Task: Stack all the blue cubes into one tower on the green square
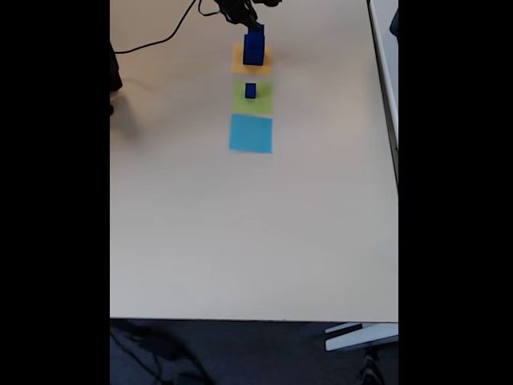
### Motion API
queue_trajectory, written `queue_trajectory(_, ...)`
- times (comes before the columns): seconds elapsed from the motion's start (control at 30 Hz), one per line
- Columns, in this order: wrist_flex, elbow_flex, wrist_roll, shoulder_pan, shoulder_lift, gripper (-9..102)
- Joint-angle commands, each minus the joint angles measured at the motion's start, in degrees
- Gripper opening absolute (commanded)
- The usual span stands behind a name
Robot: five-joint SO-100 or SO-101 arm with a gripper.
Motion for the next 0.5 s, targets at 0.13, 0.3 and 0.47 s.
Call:
queue_trajectory(0.13, 0.35, -4.04, -0.44, 0.18, 0.62, 10)
queue_trajectory(0.3, 0.53, -4.04, -0.79, 0.53, 0.53, 10)
queue_trajectory(0.47, 0.79, -4.04, -1.14, 0.88, 0.53, 10)
